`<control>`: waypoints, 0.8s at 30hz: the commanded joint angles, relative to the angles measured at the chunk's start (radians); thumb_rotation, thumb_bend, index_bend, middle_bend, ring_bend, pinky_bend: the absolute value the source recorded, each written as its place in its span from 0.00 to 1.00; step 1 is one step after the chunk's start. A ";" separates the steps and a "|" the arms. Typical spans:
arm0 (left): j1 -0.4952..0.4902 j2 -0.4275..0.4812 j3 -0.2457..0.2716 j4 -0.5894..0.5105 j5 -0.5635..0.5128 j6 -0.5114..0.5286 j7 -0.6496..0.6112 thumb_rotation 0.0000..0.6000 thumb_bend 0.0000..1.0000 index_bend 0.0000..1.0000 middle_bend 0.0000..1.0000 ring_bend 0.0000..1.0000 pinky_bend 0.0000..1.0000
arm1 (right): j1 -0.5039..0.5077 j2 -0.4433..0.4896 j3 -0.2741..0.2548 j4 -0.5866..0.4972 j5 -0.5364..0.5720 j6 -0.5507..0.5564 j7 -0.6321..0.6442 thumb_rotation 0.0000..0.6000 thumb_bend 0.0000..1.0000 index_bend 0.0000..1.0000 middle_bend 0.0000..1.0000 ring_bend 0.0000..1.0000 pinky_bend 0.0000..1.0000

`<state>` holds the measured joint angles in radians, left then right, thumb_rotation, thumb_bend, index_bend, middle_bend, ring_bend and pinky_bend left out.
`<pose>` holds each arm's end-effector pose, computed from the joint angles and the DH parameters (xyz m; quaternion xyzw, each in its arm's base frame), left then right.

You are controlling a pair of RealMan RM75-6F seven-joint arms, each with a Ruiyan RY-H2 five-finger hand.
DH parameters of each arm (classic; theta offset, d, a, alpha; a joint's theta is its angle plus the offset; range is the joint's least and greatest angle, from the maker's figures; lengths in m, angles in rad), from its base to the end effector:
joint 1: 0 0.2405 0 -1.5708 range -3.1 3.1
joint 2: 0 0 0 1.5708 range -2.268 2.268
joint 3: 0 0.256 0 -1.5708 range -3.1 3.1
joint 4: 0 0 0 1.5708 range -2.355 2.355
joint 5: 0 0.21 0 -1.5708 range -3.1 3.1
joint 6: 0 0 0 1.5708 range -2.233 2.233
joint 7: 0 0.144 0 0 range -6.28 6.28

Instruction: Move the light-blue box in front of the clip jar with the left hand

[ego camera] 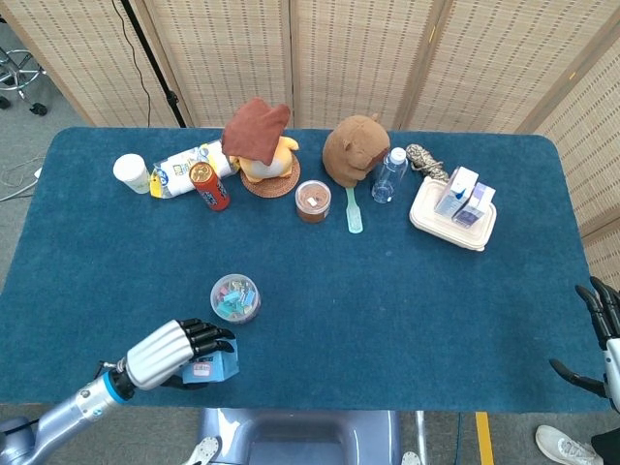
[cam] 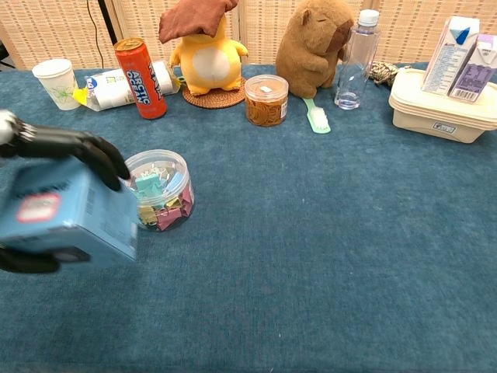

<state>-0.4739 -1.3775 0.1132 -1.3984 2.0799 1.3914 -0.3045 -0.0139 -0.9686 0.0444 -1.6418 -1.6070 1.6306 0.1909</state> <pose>-0.1998 0.2096 0.0327 -0.7956 -0.2880 -0.5039 0.1738 -0.3069 -0.1482 0.2147 0.5714 -0.3723 0.4428 0.5820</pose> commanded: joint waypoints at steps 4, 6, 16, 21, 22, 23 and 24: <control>-0.057 -0.095 -0.006 0.011 -0.052 -0.110 0.028 1.00 0.09 0.39 0.30 0.34 0.53 | 0.002 0.003 0.000 0.000 0.003 -0.006 0.004 1.00 0.00 0.00 0.00 0.00 0.00; -0.068 -0.121 -0.007 0.022 -0.062 -0.135 0.039 1.00 0.09 0.39 0.30 0.34 0.53 | 0.001 0.004 0.000 -0.001 0.004 -0.006 0.006 1.00 0.00 0.00 0.00 0.00 0.00; -0.083 -0.179 -0.017 0.097 -0.105 -0.147 0.092 1.00 0.09 0.39 0.30 0.34 0.53 | -0.002 0.007 0.005 0.001 0.011 0.001 0.018 1.00 0.00 0.00 0.00 0.00 0.00; -0.082 -0.208 -0.004 0.146 -0.116 -0.147 0.090 1.00 0.09 0.39 0.30 0.34 0.53 | 0.000 0.006 0.004 -0.001 0.013 -0.005 0.012 1.00 0.00 0.00 0.00 0.00 0.00; -0.082 -0.214 -0.002 0.157 -0.117 -0.146 0.089 1.00 0.09 0.39 0.30 0.33 0.53 | 0.000 0.006 0.004 -0.001 0.012 -0.005 0.011 1.00 0.00 0.00 0.00 0.00 0.00; -0.082 -0.221 0.000 0.167 -0.119 -0.144 0.086 1.00 0.09 0.38 0.30 0.33 0.53 | 0.000 0.006 0.004 -0.002 0.013 -0.006 0.009 1.00 0.00 0.00 0.00 0.00 0.00; -0.081 -0.230 0.004 0.180 -0.122 -0.141 0.078 1.00 0.09 0.38 0.30 0.33 0.53 | 0.000 0.006 0.004 -0.002 0.013 -0.005 0.008 1.00 0.00 0.00 0.00 0.00 0.00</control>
<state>-0.5554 -1.5970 0.1116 -1.2308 1.9627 1.2478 -0.2187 -0.0141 -0.9625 0.0485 -1.6439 -1.5938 1.6252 0.1993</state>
